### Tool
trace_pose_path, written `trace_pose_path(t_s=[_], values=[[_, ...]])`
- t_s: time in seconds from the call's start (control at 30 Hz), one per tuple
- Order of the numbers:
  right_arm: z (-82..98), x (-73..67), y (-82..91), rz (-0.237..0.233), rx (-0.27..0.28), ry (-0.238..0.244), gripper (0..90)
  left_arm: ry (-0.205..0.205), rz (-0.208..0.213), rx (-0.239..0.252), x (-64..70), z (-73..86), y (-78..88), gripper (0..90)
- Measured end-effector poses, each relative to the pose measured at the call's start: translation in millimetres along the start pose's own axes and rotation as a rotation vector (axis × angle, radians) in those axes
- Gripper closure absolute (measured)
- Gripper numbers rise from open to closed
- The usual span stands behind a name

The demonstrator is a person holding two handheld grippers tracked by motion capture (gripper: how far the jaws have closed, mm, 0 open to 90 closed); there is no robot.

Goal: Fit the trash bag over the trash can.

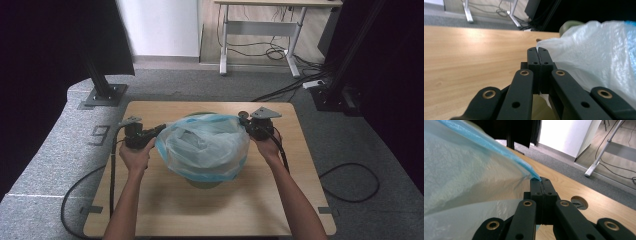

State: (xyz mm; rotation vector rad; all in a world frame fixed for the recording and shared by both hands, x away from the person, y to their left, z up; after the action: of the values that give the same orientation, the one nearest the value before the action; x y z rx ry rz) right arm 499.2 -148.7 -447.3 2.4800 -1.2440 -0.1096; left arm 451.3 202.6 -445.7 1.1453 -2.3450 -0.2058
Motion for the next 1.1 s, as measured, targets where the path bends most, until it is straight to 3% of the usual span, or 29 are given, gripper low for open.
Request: trace_pose_path(t_s=[0.17, 0.33, 0.6, 0.8, 0.9, 0.97, 1.0, 1.1], values=[[13.1, -0.8, -9.8, -0.017, -0.052, -0.009, 88.5, 0.004, 0.005, -0.011, -0.3, 3.3, -9.2, 90.0], [18.1, -3.5, -16.9, -0.028, -0.064, -0.004, 88.5, 0.014, 0.006, -0.018, -2.6, 5.7, -15.8, 90.0], [34.1, -8.9, -30.3, -0.058, -0.112, -0.03, 88.5, 0.013, 0.003, -0.085, -4.5, 17.7, -32.1, 90.0], [43.6, -9.0, -31.5, -0.072, -0.159, -0.035, 88.5, 0.039, 0.013, -0.098, -8.7, 28.1, -30.3, 90.0], [48.1, -6.7, -28.7, -0.066, -0.15, -0.044, 88.4, 0.05, 0.021, -0.094, -9.5, 32.0, -27.5, 90.0], [49.2, -3.6, -24.7, -0.058, -0.144, -0.068, 84.6, 0.047, 0.022, -0.098, -8.5, 32.6, -26.5, 90.0], [48.0, -1.5, -22.1, -0.045, -0.131, -0.08, 78.4, 0.046, 0.021, -0.1, -7.9, 32.7, -26.3, 90.0], [38.1, 8.0, -8.6, 0.022, -0.067, -0.117, 64.4, 0.043, 0.022, -0.105, -6.9, 33.0, -25.9, 90.0]])
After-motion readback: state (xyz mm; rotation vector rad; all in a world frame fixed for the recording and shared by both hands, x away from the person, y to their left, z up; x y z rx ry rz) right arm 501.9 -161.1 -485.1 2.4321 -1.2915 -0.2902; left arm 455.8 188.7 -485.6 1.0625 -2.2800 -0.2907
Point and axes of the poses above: each handheld gripper's, and its own axes: y roughly backward along the jaws, z roughly out of its underside, x roughly to its right, the point moved 5 cm from there along -y, roughly forward along the jaws, and after that the axes turned 3 degrees about x, right-handed, at the moved point
